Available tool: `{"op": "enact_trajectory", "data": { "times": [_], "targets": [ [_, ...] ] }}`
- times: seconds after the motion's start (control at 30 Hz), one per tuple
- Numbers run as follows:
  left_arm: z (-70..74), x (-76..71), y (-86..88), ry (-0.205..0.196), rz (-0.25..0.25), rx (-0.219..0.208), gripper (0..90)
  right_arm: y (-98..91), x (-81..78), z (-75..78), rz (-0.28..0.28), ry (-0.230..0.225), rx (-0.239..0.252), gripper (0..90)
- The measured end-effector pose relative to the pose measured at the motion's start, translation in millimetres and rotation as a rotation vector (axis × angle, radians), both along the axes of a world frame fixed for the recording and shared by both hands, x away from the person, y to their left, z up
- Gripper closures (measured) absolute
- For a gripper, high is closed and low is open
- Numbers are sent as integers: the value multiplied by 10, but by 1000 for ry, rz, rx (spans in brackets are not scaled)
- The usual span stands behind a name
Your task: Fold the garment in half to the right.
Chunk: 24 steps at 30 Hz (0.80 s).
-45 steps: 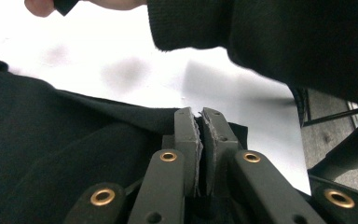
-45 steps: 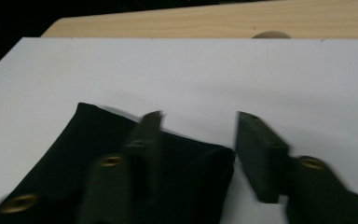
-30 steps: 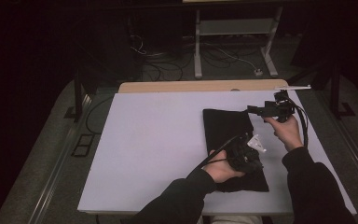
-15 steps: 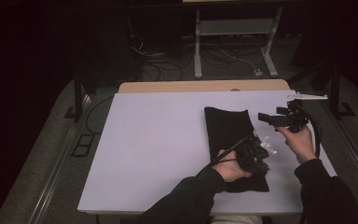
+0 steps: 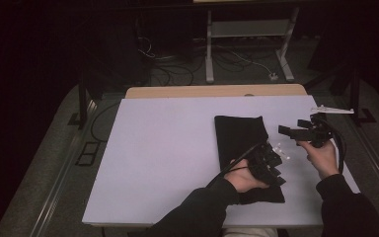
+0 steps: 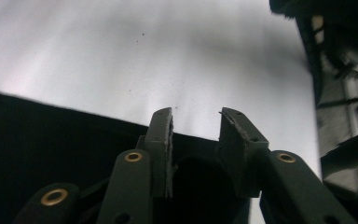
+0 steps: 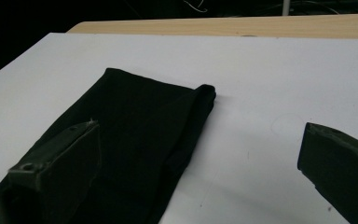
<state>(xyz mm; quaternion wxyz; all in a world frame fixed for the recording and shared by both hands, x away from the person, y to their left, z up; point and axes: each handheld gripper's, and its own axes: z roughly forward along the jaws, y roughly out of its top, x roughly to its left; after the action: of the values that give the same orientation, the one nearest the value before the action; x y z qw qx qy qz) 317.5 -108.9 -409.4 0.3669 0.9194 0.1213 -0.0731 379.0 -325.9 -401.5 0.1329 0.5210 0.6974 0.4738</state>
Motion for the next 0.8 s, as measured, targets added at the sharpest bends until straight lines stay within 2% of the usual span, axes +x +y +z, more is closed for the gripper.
{"op": "enact_trajectory", "data": {
  "times": [0.1,0.13,0.2,0.23,0.27,0.33,0.4,0.47,0.63,0.8],
  "targets": [
    [51,39,89,57,-5,-68,500,6,-26,-13,14,-2,0,0],
    [68,42,116,64,-8,-84,454,7,-32,-15,19,-4,-1,0],
    [101,16,161,-6,6,-96,310,16,-44,-18,23,-7,-1,0],
    [115,11,180,-24,13,-93,238,23,-51,-16,26,-4,-2,0],
    [124,15,199,-30,15,-92,168,30,-55,-15,29,-6,-8,0],
    [122,27,235,-23,31,-116,18,46,-67,-12,34,-6,-22,0],
    [121,49,297,-5,33,-160,0,56,-80,-10,44,-5,-31,0],
    [134,54,349,-15,50,-182,0,66,-98,-4,48,-3,-37,0],
    [169,69,468,-66,75,-183,0,74,-158,16,57,-15,-44,0],
    [190,101,588,-78,100,-194,0,76,-212,31,61,-21,-50,0]
  ]
}}
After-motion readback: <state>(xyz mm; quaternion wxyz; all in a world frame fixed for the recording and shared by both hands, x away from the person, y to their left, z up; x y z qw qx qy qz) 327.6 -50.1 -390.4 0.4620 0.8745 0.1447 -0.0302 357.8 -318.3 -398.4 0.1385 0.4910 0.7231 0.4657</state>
